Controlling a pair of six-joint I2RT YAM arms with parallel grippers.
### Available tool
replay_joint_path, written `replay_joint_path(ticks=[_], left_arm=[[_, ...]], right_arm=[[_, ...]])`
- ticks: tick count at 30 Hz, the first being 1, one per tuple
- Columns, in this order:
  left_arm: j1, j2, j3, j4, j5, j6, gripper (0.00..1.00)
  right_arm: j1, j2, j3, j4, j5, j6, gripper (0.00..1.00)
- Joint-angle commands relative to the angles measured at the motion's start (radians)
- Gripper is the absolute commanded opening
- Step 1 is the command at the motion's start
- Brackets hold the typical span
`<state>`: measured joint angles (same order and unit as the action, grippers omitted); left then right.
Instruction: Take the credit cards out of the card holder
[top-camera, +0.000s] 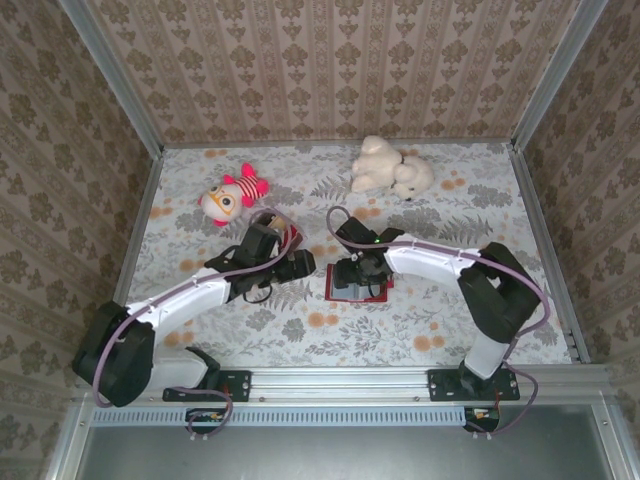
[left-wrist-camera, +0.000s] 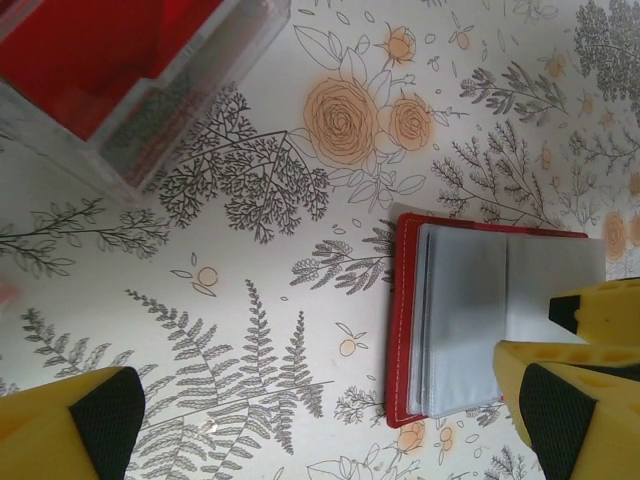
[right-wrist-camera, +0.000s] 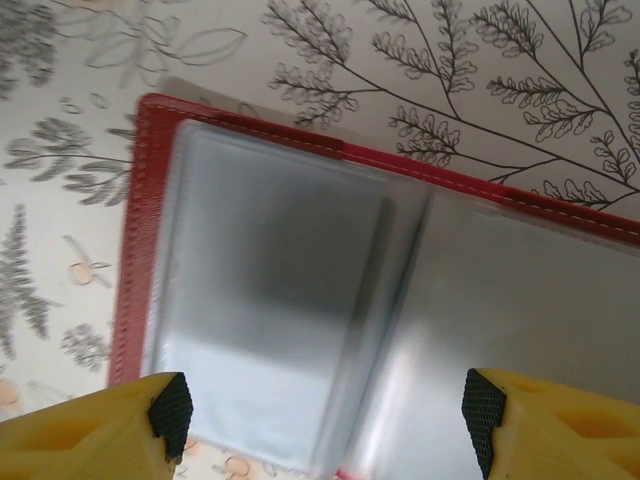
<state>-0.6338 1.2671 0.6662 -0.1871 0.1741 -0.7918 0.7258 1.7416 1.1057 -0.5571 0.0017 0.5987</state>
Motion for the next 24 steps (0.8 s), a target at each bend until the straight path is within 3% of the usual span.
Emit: replay_joint_path(ticks=[1,14,24], left_arm=[[0.005,-0.020,-0.008,-0.010,0.005,0.033,1.00],[0.000,0.034,-0.019,0.117,0.149,0.016,0.98],[-0.016,0.124,-0.026,0.218,0.210,-0.072,0.82]], right_arm=[[0.010,0.049,0.048,-0.093,0.045,-0.023,0.75],[-0.005,0.171,0.006,-0.070,0.045,-0.049,0.54],[-0.051,0.134,-0.078,0.000,-0.014,-0.075,0.40]])
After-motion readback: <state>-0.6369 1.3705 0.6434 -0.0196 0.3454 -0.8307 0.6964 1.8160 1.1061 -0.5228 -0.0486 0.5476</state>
